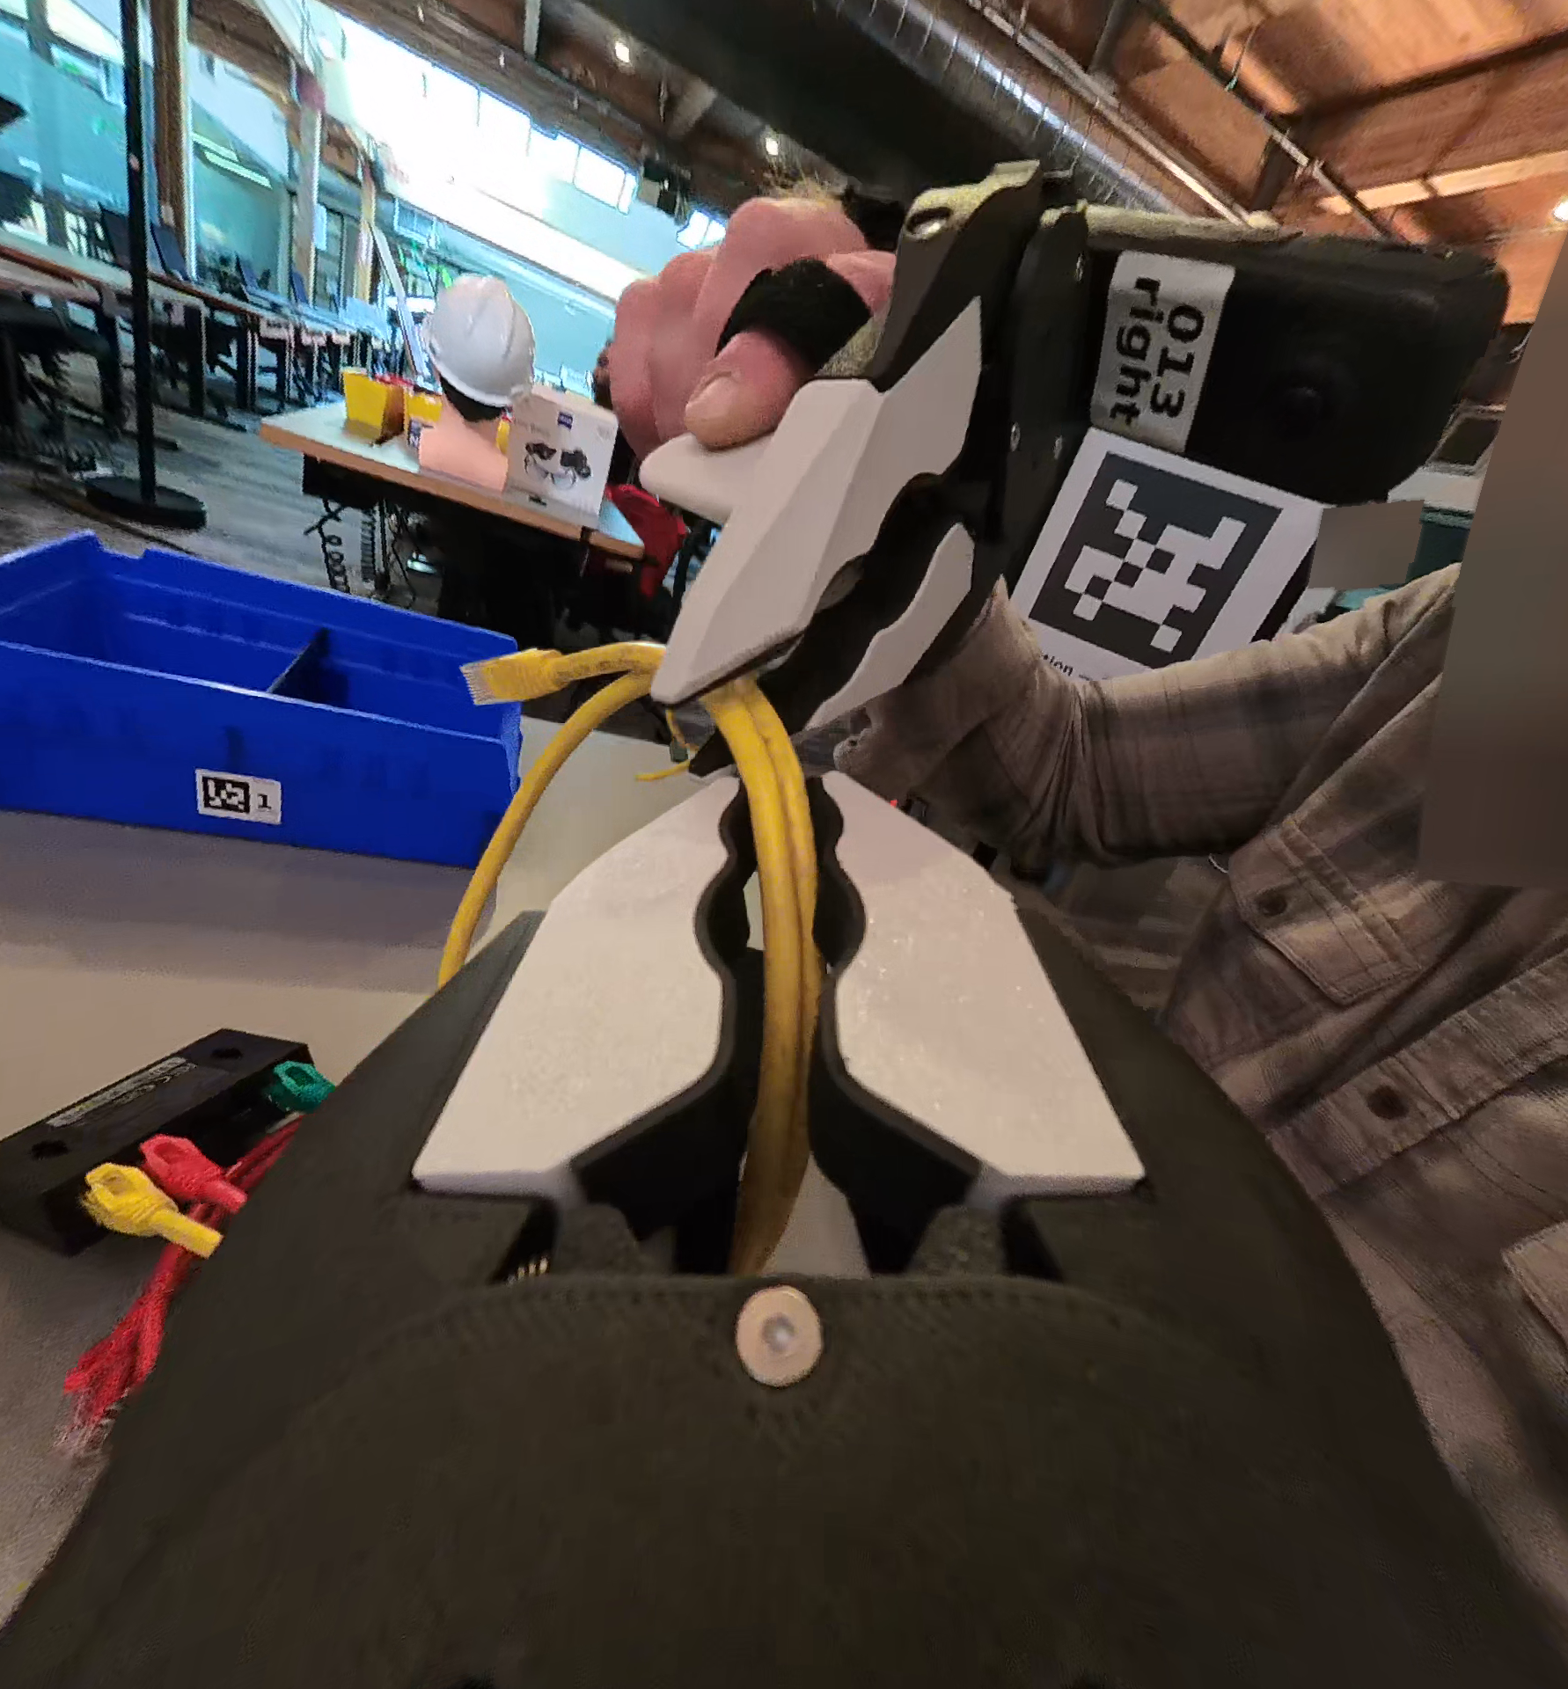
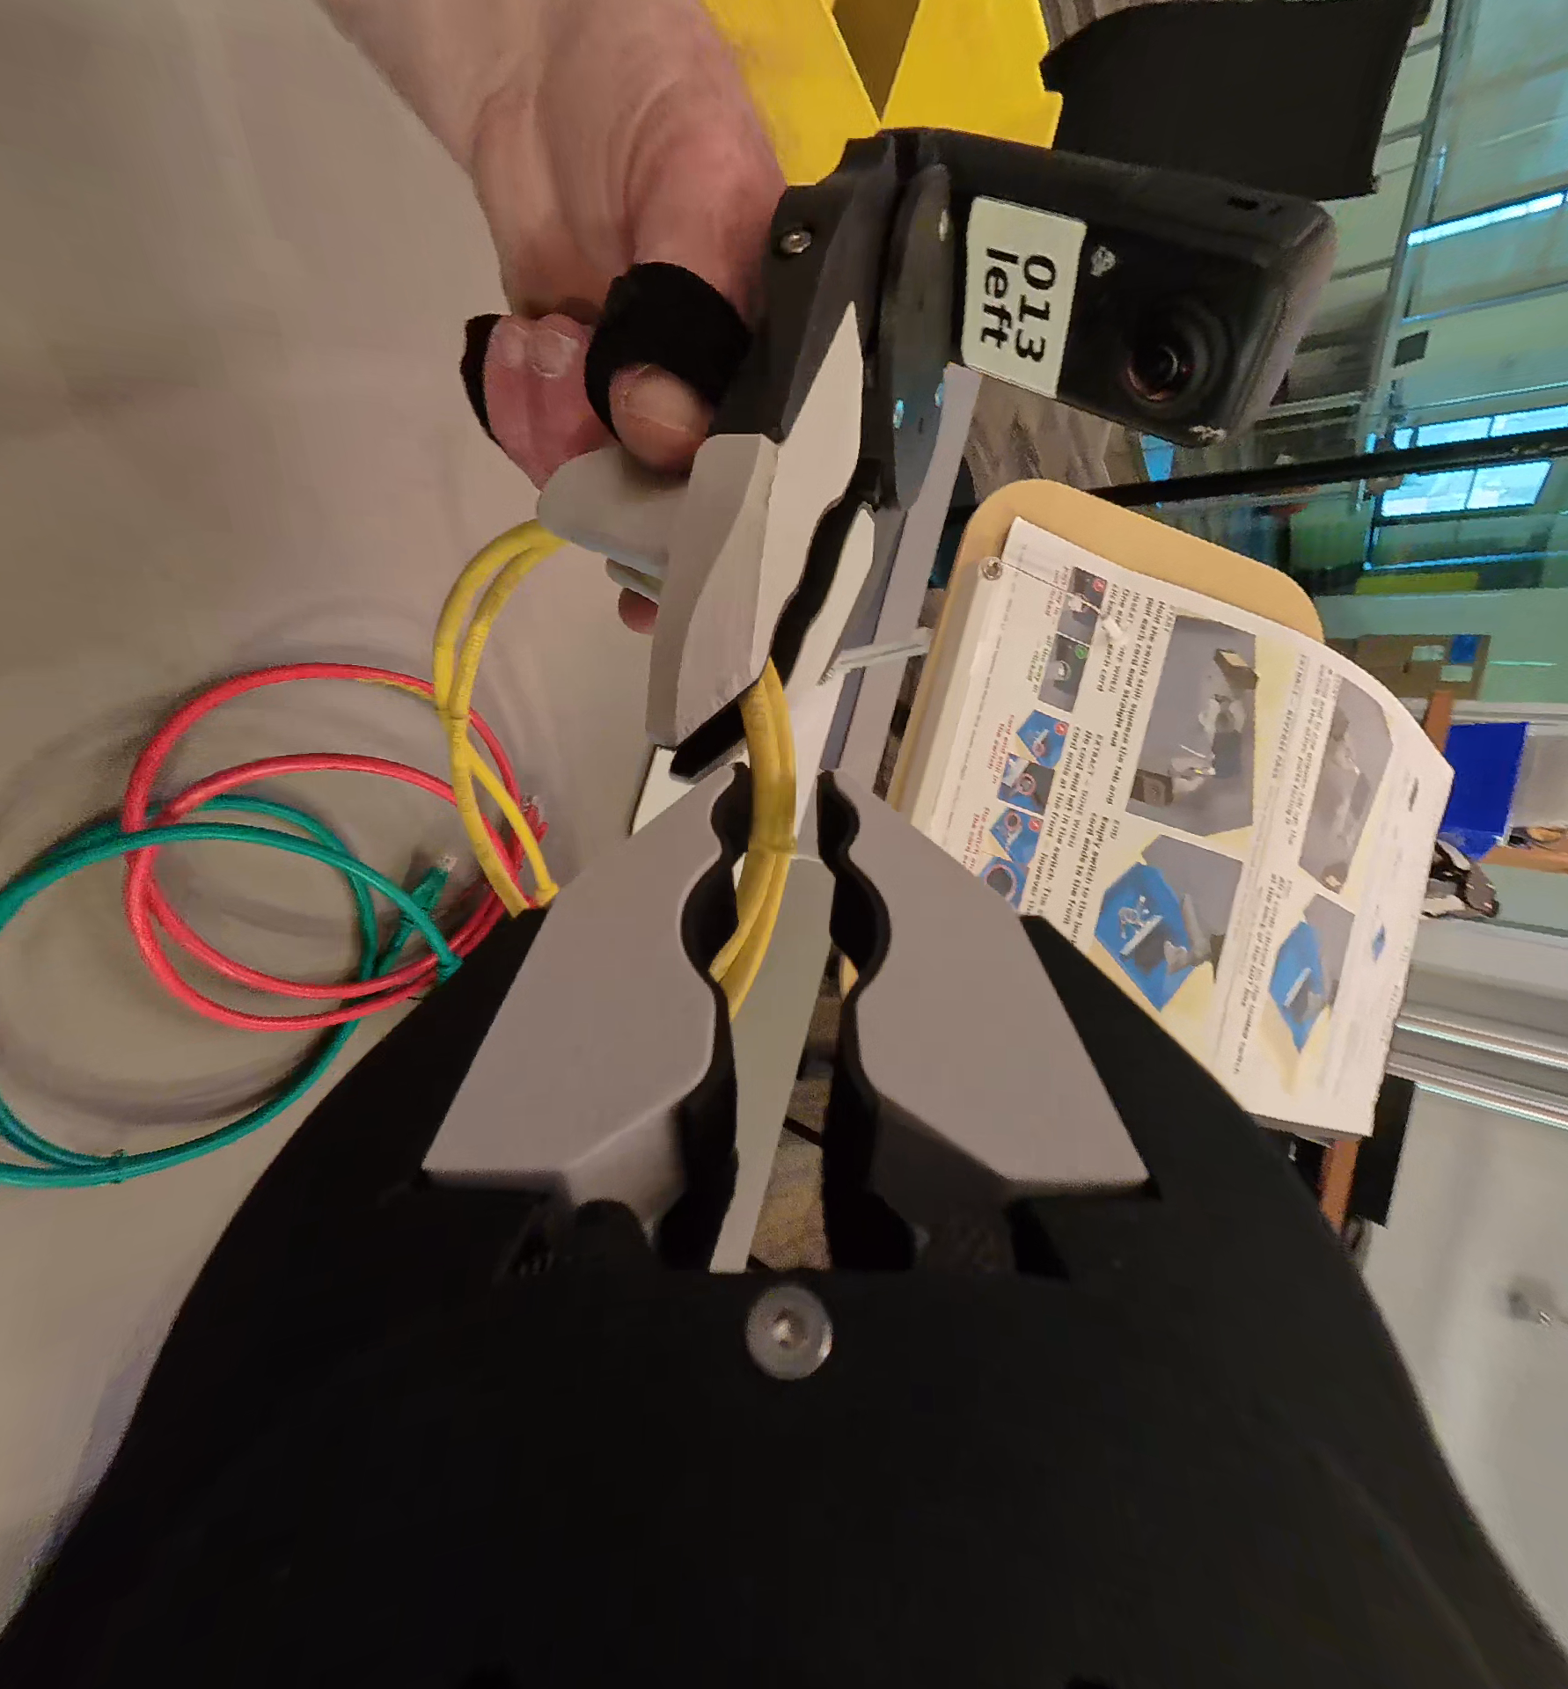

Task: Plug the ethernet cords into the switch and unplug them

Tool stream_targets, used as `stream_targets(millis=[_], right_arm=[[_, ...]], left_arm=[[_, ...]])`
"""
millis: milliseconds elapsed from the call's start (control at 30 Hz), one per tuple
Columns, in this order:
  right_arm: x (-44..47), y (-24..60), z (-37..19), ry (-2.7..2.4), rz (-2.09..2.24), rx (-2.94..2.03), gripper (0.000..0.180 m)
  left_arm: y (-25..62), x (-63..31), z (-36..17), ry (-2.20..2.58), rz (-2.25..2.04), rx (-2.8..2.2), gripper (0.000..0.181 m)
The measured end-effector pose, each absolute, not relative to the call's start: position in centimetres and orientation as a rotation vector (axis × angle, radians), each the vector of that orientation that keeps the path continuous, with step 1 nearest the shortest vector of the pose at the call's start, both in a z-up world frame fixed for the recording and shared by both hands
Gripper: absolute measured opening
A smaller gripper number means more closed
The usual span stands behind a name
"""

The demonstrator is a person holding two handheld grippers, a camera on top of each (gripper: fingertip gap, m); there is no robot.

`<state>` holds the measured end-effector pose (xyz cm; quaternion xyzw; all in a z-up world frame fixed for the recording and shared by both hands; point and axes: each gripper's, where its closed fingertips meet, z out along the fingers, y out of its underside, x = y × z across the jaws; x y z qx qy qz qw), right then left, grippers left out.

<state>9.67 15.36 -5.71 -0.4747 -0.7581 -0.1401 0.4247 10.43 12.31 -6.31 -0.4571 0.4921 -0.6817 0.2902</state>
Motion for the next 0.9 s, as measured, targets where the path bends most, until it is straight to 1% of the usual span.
stream_targets(millis=[167,300,367,567,800,900], right_arm=[[9.6,15.8,-4.8,-1.862,-0.418,-1.177,0.017],[9.5,15.8,-3.9,-1.849,-0.449,-1.159,0.026],[9.5,15.6,-3.3,-1.843,-0.476,-1.140,0.034],[9.5,14.8,-2.3,-1.855,-0.503,-1.133,0.044],[10.3,13.3,-1.1,-1.807,-0.295,-1.218,0.056],[10.5,12.5,-0.6,-1.750,-0.143,-1.269,0.054]], left_arm=[[12.6,10.3,-5.6,1.244,-1.867,-1.156,0.009],[12.7,10.2,-5.1,1.206,-1.879,-1.122,0.007],[13.0,10.0,-4.9,1.178,-1.891,-1.105,0.006],[13.2,9.7,-4.5,1.148,-1.907,-1.088,0.006],[13.1,9.4,-4.3,1.153,-1.943,-1.073,0.006],[13.0,9.2,-4.2,1.159,-1.955,-1.061,0.006]])
